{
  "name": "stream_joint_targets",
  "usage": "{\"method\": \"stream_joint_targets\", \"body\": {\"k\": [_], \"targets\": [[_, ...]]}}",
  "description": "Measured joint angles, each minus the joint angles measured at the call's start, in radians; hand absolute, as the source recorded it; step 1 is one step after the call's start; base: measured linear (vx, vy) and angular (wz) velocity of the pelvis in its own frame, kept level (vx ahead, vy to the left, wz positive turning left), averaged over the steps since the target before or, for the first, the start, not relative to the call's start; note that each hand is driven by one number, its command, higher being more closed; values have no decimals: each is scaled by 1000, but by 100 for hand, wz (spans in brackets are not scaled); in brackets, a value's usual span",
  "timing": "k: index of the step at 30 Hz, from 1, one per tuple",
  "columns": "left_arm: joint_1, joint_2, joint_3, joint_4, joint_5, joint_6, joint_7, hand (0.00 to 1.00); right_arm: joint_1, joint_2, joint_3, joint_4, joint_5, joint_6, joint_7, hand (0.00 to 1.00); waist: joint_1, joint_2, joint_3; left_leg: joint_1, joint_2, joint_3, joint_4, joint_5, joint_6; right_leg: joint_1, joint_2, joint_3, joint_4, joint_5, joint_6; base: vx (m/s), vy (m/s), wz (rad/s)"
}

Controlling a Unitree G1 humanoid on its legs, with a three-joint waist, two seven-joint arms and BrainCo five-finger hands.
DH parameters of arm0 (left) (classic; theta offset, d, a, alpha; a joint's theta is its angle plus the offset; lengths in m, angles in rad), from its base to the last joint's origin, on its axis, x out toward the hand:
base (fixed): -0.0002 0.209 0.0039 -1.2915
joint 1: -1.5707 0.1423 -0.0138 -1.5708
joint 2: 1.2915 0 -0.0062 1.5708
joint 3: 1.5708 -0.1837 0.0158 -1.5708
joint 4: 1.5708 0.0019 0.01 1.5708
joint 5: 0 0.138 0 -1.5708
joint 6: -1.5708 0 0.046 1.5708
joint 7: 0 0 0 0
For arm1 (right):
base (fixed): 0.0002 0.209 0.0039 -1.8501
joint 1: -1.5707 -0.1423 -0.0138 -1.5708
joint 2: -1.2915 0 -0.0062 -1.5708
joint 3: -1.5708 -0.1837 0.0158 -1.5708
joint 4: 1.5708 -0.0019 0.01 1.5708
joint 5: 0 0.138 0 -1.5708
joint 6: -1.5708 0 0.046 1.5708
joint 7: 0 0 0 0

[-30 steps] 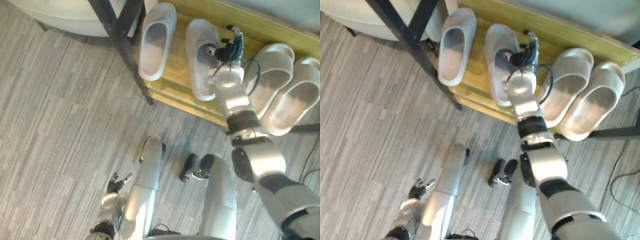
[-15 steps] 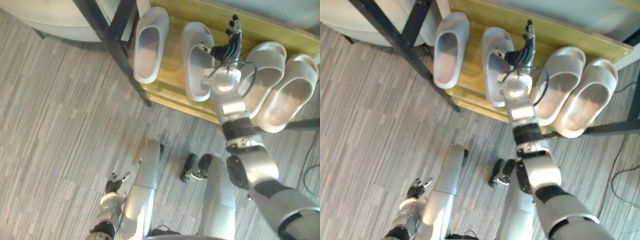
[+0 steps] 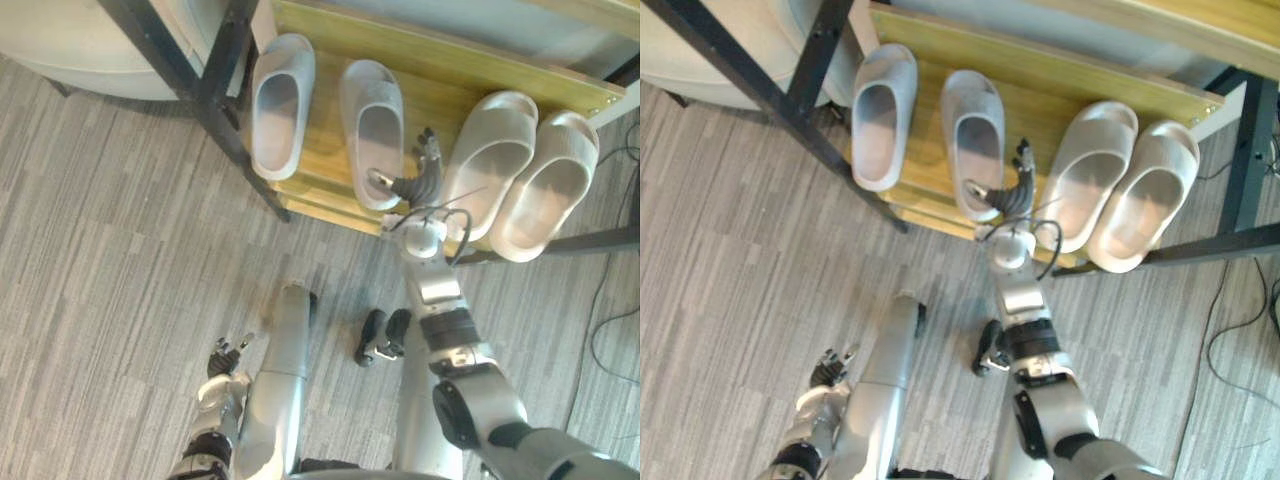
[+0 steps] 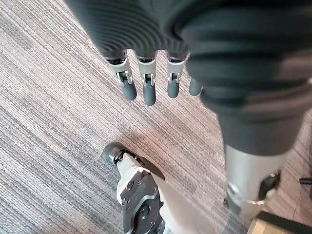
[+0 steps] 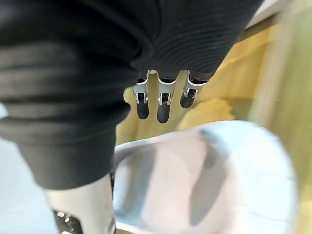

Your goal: Organize the slippers on the shoe rack

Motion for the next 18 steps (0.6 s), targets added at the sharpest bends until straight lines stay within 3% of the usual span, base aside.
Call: {"method": "stream_joint_targets", "body": {"k": [13, 18], "targets": [[-19, -5, 56, 3, 0, 6, 0, 0, 24, 36, 57, 1, 131, -76, 67, 0, 0, -15, 8, 9, 2, 2, -12, 1, -1, 5, 1, 0, -5, 0, 0, 0, 0, 0], [-24, -4, 63, 3, 1, 14, 0, 0, 23, 52, 120, 5, 179, -75, 95, 0, 1, -22, 12, 19, 2, 0, -20, 1, -1, 17, 1, -3, -14, 0, 0, 0, 0, 0]]}}
